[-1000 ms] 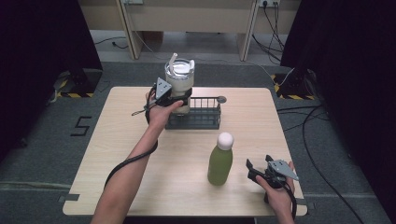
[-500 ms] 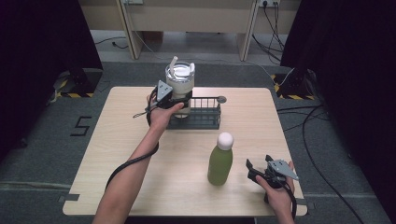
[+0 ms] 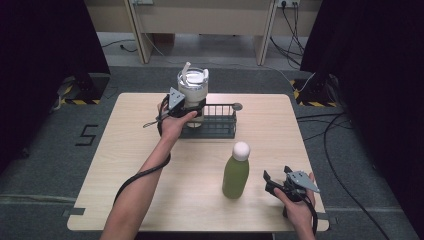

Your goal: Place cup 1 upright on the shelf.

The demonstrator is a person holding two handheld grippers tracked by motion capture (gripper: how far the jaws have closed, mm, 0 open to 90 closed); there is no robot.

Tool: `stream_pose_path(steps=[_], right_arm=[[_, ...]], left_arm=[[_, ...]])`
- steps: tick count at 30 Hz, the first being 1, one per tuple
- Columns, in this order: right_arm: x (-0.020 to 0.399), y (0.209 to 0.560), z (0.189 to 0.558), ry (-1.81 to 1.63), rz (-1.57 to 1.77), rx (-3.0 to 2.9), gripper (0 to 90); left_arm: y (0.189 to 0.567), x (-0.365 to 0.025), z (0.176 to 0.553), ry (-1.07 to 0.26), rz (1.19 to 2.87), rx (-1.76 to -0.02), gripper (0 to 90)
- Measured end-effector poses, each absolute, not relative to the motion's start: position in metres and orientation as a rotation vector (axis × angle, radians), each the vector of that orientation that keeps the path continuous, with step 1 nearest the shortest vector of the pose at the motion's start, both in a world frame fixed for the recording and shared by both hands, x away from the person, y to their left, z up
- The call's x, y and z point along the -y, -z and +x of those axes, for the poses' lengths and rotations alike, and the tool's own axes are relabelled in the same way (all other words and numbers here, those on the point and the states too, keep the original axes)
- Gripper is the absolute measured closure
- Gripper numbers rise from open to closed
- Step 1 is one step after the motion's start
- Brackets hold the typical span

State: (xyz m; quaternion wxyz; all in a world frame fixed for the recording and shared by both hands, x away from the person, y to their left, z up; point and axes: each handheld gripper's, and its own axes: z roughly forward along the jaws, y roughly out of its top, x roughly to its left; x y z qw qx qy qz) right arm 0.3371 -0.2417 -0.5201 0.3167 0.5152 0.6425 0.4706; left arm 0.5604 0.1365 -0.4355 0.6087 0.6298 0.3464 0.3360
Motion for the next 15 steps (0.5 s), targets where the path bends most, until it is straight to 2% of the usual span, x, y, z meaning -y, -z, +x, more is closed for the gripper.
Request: stream_pose_path(steps=[15], right_arm=[[0.2411,0.5201,0.3373,-1.234,1.355,-1.697,17.1]], left_arm=[[0.4432,-0.1375,0.5608,-0.781,1.472,-0.806,8.5]])
